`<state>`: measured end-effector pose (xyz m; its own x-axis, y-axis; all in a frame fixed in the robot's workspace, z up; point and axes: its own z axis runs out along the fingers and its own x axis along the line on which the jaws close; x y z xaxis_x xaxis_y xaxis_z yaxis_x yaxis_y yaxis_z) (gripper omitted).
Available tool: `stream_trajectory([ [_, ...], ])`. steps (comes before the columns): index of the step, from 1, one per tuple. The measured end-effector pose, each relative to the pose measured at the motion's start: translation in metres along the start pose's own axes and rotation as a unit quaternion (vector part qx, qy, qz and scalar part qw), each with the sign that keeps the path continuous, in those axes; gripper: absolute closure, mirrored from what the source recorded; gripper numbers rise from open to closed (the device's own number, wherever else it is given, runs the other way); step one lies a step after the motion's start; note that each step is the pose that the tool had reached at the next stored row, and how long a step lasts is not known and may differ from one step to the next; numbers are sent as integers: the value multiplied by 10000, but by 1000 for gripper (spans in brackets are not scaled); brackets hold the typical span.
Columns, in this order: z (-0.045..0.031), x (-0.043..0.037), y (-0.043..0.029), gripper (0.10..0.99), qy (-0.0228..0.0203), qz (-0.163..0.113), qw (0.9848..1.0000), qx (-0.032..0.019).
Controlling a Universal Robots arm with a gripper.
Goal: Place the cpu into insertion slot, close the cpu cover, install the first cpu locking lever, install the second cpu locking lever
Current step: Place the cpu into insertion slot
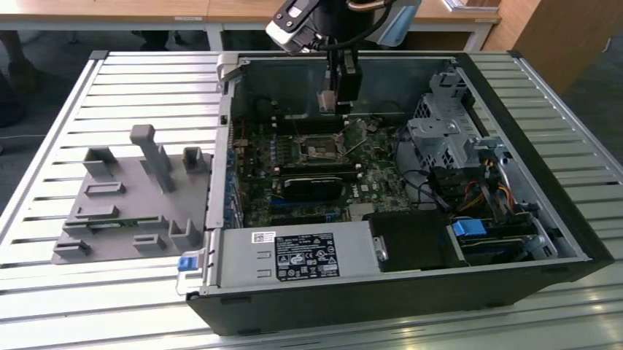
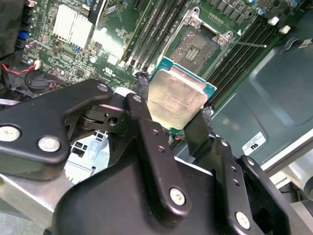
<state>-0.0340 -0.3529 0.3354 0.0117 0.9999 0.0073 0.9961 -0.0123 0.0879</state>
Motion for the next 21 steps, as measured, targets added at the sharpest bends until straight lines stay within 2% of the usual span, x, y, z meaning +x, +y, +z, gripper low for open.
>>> stream_trajectory([
  [12, 120, 15, -11, 545, -10, 55, 10000, 0],
  [16, 153, 14, -14, 545, -52, 85, 9999, 0],
  [21, 197, 14, -18, 545, -85, 136, 9999, -1],
])
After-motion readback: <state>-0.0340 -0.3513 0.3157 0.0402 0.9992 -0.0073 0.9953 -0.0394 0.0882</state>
